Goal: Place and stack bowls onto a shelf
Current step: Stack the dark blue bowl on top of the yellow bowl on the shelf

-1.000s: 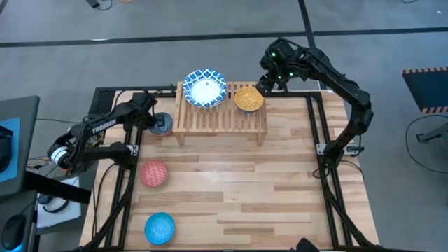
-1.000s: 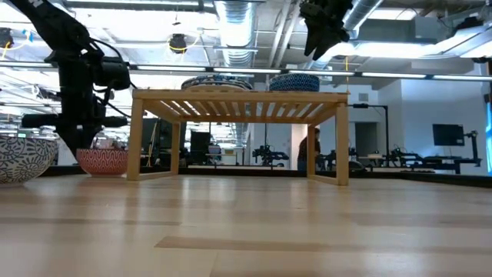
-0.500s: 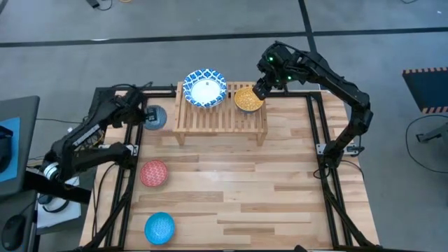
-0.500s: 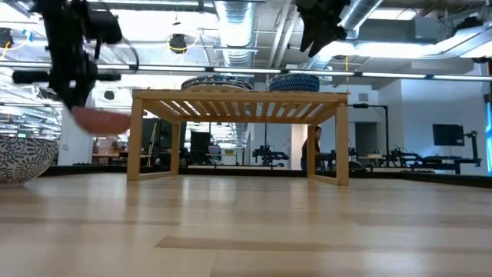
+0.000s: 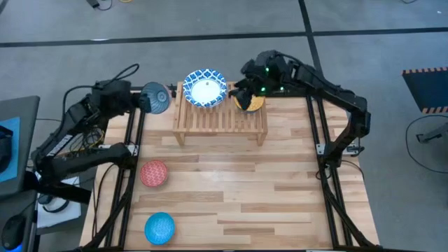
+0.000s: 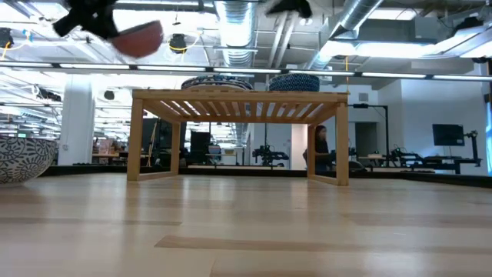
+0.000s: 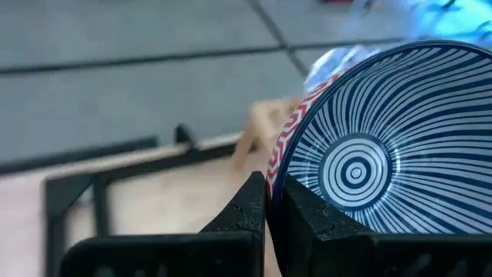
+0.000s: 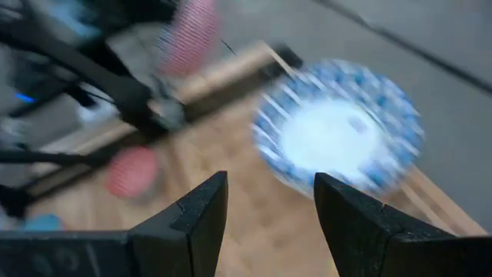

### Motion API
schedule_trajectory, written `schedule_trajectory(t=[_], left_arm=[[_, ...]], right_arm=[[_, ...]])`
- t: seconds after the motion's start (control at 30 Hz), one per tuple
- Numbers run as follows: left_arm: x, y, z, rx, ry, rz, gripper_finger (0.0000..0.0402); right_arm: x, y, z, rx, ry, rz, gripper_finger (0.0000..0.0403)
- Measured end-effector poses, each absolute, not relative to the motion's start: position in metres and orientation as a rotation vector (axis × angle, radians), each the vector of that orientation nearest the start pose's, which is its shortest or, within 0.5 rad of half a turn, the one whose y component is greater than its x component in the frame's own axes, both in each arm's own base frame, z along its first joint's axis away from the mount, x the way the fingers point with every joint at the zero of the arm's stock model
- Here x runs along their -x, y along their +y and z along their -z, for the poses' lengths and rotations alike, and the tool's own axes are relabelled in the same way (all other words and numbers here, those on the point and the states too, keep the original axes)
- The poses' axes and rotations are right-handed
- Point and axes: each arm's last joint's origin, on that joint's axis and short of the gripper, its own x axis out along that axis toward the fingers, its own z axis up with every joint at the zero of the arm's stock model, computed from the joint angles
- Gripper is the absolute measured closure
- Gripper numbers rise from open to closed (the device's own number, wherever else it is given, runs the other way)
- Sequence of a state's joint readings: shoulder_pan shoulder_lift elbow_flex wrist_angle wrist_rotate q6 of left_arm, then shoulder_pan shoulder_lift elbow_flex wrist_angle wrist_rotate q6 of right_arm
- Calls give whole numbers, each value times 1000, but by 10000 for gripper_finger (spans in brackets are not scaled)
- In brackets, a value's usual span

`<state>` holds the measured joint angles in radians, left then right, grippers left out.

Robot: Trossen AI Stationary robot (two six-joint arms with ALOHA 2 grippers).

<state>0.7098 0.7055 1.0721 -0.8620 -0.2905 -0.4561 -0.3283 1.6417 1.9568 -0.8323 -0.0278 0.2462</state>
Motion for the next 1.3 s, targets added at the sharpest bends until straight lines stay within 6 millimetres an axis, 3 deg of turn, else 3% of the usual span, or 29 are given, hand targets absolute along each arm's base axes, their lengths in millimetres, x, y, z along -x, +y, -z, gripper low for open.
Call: schedule_trajectory(t=[0.13, 0.3, 0.63, 0.9, 1.1, 1.3], left_arm=[[-101, 82, -384, 451, 214, -1036, 399], [-146, 85, -389, 307, 243, -970, 400], [-239, 68, -426, -133, 309, -991, 400], [-308, 47, -436, -476, 484, -989, 400], [-337, 37, -441, -631, 553, -943, 400], [-345, 31, -443, -714, 587, -905, 400]], right_arm=[[-331, -88, -464, -296, 336, 345, 183], [-337, -73, -471, -228, 258, 438, 183], [-341, -50, -474, 22, 271, 445, 183], [-341, -35, -474, 311, 342, 508, 183], [-336, -37, -461, 368, 504, 499, 177], [-328, -42, -449, 355, 647, 538, 184]])
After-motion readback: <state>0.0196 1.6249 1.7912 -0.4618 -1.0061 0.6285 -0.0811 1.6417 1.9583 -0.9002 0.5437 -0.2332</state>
